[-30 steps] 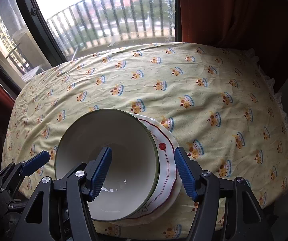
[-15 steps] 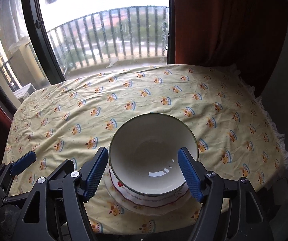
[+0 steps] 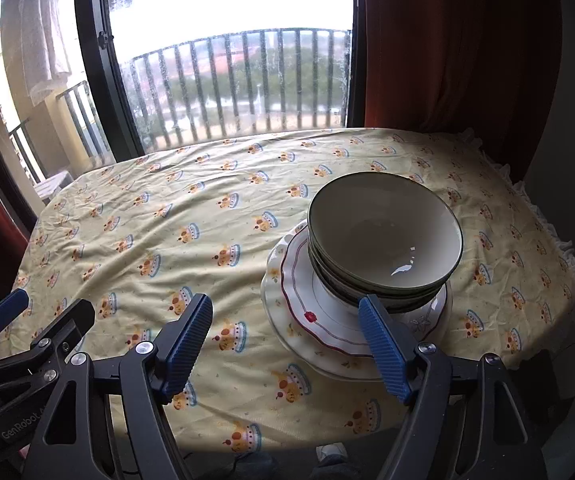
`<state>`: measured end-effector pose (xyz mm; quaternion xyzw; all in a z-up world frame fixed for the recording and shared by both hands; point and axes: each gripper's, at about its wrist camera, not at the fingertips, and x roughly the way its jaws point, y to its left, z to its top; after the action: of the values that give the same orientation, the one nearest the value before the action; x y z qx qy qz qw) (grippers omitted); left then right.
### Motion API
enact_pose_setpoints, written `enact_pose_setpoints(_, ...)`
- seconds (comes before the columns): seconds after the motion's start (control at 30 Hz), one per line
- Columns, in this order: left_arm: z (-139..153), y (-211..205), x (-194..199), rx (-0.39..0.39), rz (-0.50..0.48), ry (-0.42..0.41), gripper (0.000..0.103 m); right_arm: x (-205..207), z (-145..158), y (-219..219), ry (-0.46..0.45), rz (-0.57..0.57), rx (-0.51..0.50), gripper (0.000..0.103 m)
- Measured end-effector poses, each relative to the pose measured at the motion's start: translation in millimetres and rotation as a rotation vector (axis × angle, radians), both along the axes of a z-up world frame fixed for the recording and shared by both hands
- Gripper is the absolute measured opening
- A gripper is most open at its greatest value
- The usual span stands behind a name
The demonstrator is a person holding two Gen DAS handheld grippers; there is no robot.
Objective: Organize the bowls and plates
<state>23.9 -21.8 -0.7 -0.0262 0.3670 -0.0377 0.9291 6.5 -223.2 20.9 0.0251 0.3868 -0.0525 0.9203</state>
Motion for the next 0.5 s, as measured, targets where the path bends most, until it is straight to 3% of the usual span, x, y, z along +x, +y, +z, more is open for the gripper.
enact_pose_setpoints(0.2, -6.3, -8.2, -28.9, 0.073, 0.034, -0.114, 0.103, -9.7, -13.7, 0.3, -0.062, 0.032, -0.018, 0.086)
enact_pose_setpoints(0.4, -22.1, -5.6, -38.3, 0.029, 0.097, -0.082, 0.103, -23.7, -28.6, -5.9, -0.091, 0.032, -0.009, 0.091)
enact_pose_setpoints(0.5, -26.3, -7.0, -44.6, 0.051, 0.105, -0.096, 0.103, -30.1, -36.5, -6.4, -0.098, 0.035, 0.001, 0.092)
